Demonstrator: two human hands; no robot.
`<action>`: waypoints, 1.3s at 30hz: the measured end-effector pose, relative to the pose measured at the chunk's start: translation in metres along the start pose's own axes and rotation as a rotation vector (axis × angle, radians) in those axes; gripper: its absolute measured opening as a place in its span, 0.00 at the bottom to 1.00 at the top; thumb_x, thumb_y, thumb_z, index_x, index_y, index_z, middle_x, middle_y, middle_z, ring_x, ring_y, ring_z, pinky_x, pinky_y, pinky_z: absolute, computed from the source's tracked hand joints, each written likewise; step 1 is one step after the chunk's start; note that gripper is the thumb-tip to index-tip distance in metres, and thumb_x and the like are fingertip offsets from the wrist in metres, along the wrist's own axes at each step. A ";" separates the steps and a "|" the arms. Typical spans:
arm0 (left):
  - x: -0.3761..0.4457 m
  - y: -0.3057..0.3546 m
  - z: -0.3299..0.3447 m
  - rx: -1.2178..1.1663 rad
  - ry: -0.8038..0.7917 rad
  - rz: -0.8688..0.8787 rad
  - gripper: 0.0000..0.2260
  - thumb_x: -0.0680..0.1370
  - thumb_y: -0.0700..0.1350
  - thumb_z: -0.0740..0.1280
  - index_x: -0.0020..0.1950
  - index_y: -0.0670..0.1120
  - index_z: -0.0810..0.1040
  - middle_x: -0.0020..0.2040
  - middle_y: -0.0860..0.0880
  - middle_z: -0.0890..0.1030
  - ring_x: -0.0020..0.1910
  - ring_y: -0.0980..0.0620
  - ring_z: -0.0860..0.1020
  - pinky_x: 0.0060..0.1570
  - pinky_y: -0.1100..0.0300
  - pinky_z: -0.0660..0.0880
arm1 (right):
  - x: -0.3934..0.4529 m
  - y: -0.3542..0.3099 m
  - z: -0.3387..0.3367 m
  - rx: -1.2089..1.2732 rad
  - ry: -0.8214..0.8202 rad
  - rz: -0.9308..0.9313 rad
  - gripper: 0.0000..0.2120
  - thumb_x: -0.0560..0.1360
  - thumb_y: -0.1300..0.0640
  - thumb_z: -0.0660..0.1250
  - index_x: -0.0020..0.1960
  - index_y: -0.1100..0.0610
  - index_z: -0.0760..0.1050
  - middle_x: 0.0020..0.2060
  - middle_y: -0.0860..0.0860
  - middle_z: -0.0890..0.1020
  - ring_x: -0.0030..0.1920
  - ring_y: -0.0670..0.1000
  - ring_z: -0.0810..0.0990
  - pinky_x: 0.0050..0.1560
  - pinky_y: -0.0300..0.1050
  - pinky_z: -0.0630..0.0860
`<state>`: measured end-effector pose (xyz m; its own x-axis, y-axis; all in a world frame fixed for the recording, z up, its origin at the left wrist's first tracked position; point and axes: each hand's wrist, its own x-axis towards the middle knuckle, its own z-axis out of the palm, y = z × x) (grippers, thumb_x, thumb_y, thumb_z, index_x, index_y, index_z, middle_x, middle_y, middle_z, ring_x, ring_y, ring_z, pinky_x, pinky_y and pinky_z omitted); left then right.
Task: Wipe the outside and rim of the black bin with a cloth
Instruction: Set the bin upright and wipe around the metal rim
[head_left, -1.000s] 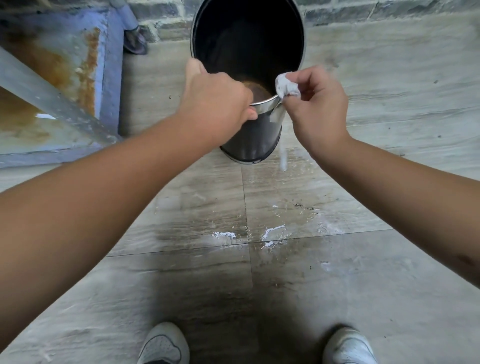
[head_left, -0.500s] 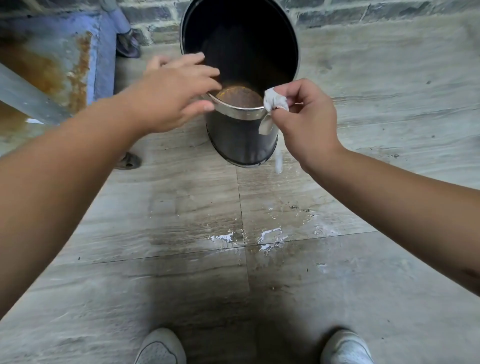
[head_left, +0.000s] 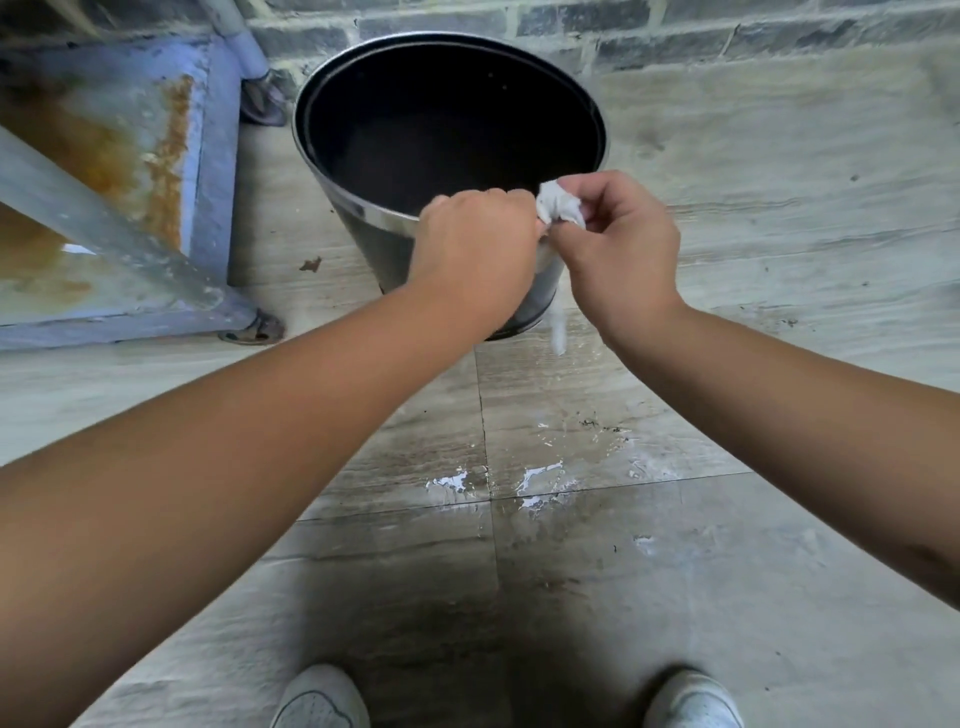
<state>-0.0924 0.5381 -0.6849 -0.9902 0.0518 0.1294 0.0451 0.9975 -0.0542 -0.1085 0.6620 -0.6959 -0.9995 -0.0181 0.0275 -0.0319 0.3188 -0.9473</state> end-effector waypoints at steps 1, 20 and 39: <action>0.002 0.002 0.000 -0.064 -0.011 0.003 0.10 0.80 0.49 0.59 0.51 0.45 0.75 0.42 0.47 0.77 0.43 0.45 0.77 0.41 0.54 0.62 | 0.003 -0.001 0.000 -0.002 0.003 0.007 0.15 0.68 0.66 0.68 0.46 0.47 0.81 0.39 0.42 0.83 0.39 0.39 0.79 0.44 0.35 0.77; -0.018 -0.100 0.002 -0.098 -0.060 0.054 0.22 0.81 0.54 0.55 0.66 0.40 0.72 0.64 0.41 0.77 0.71 0.41 0.68 0.73 0.42 0.54 | -0.008 -0.012 0.024 -0.035 -0.084 -0.046 0.14 0.70 0.61 0.74 0.46 0.42 0.79 0.33 0.41 0.78 0.35 0.37 0.76 0.45 0.30 0.76; -0.029 -0.060 -0.057 -1.271 -0.038 -0.148 0.07 0.73 0.52 0.68 0.48 0.52 0.76 0.44 0.50 0.82 0.46 0.48 0.82 0.51 0.55 0.78 | -0.003 -0.060 0.012 0.239 -0.407 -0.156 0.22 0.73 0.69 0.71 0.66 0.65 0.72 0.57 0.62 0.81 0.57 0.60 0.81 0.61 0.54 0.78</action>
<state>-0.0588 0.4795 -0.6293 -0.9987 -0.0441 0.0238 0.0074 0.3389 0.9408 -0.1034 0.6318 -0.6430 -0.8970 -0.4320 0.0933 -0.1304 0.0570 -0.9898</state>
